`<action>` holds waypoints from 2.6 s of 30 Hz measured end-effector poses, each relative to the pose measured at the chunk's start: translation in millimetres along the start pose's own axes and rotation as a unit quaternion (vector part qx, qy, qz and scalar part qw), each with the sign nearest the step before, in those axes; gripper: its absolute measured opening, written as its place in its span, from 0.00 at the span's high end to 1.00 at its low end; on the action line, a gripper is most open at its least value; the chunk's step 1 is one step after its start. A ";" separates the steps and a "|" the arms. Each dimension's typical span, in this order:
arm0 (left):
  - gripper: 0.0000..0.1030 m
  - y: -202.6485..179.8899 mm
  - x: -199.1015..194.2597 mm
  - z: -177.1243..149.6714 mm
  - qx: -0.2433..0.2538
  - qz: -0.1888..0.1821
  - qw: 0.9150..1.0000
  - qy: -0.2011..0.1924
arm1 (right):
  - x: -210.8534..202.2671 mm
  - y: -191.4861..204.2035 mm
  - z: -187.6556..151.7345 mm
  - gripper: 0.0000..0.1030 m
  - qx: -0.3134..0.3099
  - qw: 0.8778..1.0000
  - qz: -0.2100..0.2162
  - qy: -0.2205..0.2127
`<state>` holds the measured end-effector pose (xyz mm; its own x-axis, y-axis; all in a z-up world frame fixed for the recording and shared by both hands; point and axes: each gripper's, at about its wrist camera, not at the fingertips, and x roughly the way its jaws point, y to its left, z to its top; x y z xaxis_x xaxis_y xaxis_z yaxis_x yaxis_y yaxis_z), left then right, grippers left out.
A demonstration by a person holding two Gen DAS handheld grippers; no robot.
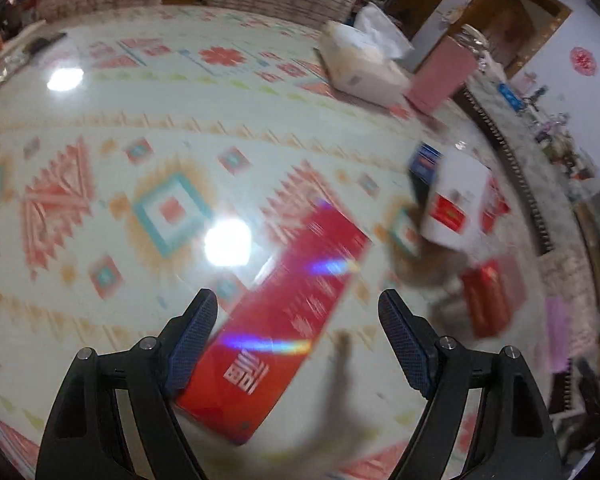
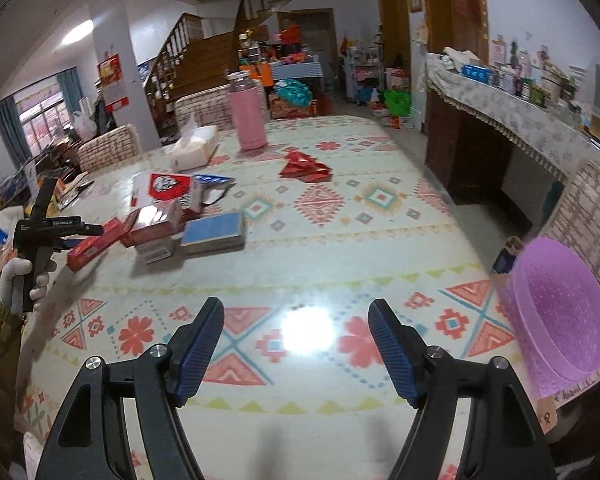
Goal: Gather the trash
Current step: 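Grasp the long red box with the left tool while the right reaches toward the red cigarette pack, then close the right tool on the red Shuangxi cigarette pack and lift it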
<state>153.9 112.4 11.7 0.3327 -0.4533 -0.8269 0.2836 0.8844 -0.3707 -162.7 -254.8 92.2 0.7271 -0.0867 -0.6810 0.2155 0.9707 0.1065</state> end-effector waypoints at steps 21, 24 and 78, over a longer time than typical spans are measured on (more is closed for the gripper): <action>0.62 -42.0 -35.4 -57.0 -0.025 0.025 0.995 -0.095 | 113.3 143.9 70.0 0.17 -0.120 0.982 0.136 0.055; 0.62 -38.1 -34.5 -56.4 -0.029 0.017 0.995 -0.093 | 139.1 165.4 97.2 0.16 -0.146 0.978 0.137 0.057; 0.62 -41.6 -26.7 -58.3 -0.016 0.028 0.996 -0.079 | 157.2 227.9 -4.6 0.30 -0.261 0.948 0.114 0.144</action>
<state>80.8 94.2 24.6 0.4860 -0.4120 -0.7707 0.2322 0.9111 -0.3406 -2.3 -46.2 6.0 0.4918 0.1308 -0.8608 -0.3331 0.9417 -0.0473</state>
